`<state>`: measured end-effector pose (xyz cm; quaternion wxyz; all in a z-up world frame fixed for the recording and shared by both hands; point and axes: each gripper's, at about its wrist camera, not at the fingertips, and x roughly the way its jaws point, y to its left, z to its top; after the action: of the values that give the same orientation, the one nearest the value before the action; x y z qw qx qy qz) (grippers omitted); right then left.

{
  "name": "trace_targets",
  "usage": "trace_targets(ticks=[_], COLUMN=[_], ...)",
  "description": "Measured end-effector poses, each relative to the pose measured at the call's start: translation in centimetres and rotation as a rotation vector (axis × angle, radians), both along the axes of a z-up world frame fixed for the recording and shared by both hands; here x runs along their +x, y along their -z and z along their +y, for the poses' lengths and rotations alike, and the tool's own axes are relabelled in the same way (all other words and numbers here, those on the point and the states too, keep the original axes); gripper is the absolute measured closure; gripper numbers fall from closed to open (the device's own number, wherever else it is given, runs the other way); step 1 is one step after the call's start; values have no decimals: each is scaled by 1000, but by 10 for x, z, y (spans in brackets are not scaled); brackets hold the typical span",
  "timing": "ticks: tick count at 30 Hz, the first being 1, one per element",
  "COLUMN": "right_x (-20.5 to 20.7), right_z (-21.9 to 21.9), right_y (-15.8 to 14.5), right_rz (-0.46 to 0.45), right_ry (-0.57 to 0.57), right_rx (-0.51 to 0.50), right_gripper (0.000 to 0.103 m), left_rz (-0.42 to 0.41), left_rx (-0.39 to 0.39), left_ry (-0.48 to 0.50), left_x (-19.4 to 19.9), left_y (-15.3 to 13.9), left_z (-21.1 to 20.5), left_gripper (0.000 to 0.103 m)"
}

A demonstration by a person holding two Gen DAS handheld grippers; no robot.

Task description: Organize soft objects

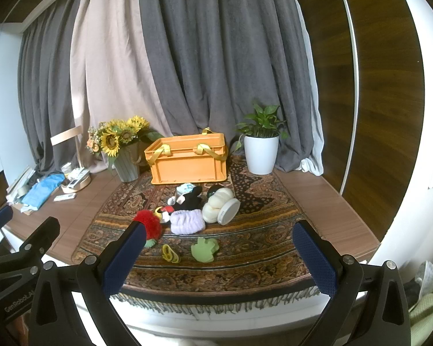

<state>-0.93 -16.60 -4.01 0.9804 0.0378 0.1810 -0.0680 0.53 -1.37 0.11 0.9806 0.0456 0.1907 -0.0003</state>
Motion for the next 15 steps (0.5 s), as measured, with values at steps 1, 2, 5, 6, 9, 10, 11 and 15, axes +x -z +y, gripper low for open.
trace_targets(ticks=[1,2,5,6,9,10,11,15], right_x=[0,0,0,0,1,2,5,20], right_z=[0,0,0,0,-2,-3,-4,-12], right_y=[0,0,0,1,5,7,9,19], right_rz=[0,0,1,3,3,5,8,36], right_ry=[1,0,-1,0,-5,-7,-11,-35], right_rx=[0,0,1,2,1,-2,-1,1], right_gripper=[1,1,1,1,1,1,1,1], left_rz=[1,2,5,6,11,12,15,42], left_rx=[0,1,2,2,3,4,4,12], left_ry=[2,3,9,10,16,18,21,47], left_x=[1,1,3,4,6,8,8,16], left_y=[0,0,-1,-1,0,0,1,12], left_z=[-1,-1,-3,-4,-4,-4,-3,-7], left_gripper=[0,0,0,0,0,0,0,0])
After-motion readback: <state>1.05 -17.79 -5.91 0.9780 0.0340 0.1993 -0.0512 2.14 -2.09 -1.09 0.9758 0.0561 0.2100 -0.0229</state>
